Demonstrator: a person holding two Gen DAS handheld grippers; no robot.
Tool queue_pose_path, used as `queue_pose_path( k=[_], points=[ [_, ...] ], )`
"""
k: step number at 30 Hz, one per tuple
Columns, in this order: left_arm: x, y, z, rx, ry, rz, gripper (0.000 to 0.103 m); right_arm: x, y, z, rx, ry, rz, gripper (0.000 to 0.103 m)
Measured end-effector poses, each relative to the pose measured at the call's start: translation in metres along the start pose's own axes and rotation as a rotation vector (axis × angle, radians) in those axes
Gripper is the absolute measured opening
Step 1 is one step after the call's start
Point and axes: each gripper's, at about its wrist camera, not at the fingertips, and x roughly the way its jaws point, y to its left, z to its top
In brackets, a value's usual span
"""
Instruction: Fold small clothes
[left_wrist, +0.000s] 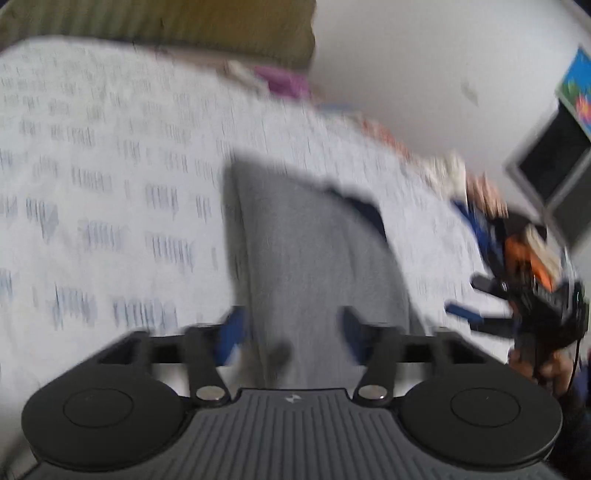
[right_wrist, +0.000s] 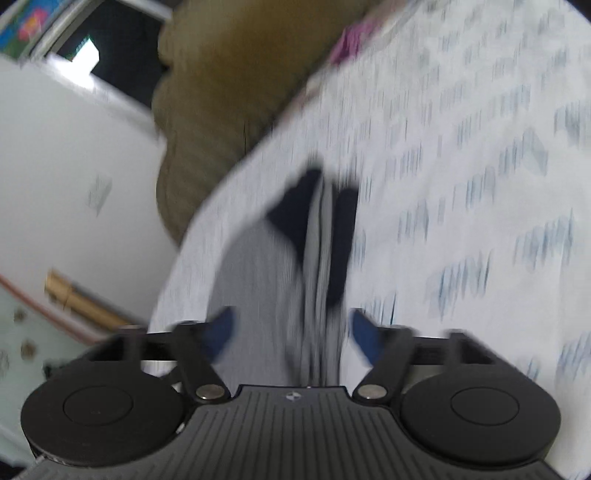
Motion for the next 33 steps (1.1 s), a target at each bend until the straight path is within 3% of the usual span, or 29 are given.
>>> queue_pose_path(
  k=[1, 3, 6, 9, 11, 13, 14, 15, 18, 20, 21, 23, 25, 26, 28, 31, 33],
  points=[
    [0.006, 0.001, 0.012, -0.007, -0.057, 0.023, 0.071, 0.009, -0.003, 0.014, -0.005, -0.026, -0.004, 0.085],
    [0.034, 0.007, 0.037, -0.024, -0.097, 0.017, 0.071, 0.037, -0.012, 0.041, 0.003, -0.036, -0.026, 0.085],
    [0.092, 0.019, 0.067, -0.099, -0.039, 0.030, 0.071, 0.091, -0.021, 0.066, 0.016, 0.050, -0.086, 0.084],
    [0.133, 0.020, 0.082, -0.113, 0.010, 0.059, 0.070, 0.135, -0.018, 0.070, 0.015, 0.115, -0.095, 0.085],
    [0.151, 0.012, 0.086, -0.075, 0.029, 0.027, 0.071, 0.157, -0.015, 0.068, -0.009, 0.158, -0.118, 0.088],
    [0.165, 0.008, 0.084, -0.043, 0.051, 0.065, 0.069, 0.162, -0.011, 0.065, -0.054, 0.140, -0.098, 0.070],
    [0.173, 0.008, 0.082, -0.043, 0.076, 0.073, 0.053, 0.164, -0.009, 0.064, -0.086, 0.138, -0.083, 0.052],
    [0.175, 0.008, 0.080, -0.042, 0.076, 0.076, 0.036, 0.163, -0.007, 0.063, -0.101, 0.135, -0.077, 0.027],
    [0.169, -0.007, 0.081, 0.054, 0.058, 0.069, 0.029, 0.150, -0.010, 0.059, -0.156, 0.096, -0.078, 0.025],
    [0.172, -0.014, 0.078, 0.121, 0.040, 0.071, 0.029, 0.144, -0.027, 0.059, -0.085, 0.072, -0.069, 0.025],
    [0.178, -0.010, 0.077, 0.125, 0.052, 0.080, 0.034, 0.145, -0.035, 0.057, -0.037, 0.060, -0.051, 0.025],
    [0.180, -0.001, 0.076, 0.090, 0.053, 0.079, 0.045, 0.147, -0.036, 0.053, -0.001, 0.036, -0.045, 0.028],
    [0.171, 0.007, 0.079, 0.018, 0.068, 0.072, 0.057, 0.144, -0.028, 0.052, 0.018, 0.035, -0.062, 0.053],
    [0.162, 0.011, 0.079, -0.017, 0.080, 0.065, 0.065, 0.138, -0.024, 0.051, 0.029, 0.043, -0.057, 0.060],
    [0.139, 0.023, 0.071, -0.090, 0.079, 0.042, 0.071, 0.119, -0.019, 0.047, 0.025, 0.041, -0.034, 0.080],
    [0.112, 0.039, 0.043, -0.178, 0.108, -0.047, 0.076, 0.095, -0.020, 0.032, 0.036, 0.077, 0.019, 0.089],
    [0.107, 0.041, 0.024, -0.173, 0.090, -0.109, 0.077, 0.097, -0.023, 0.024, 0.053, 0.138, 0.038, 0.089]
  ],
)
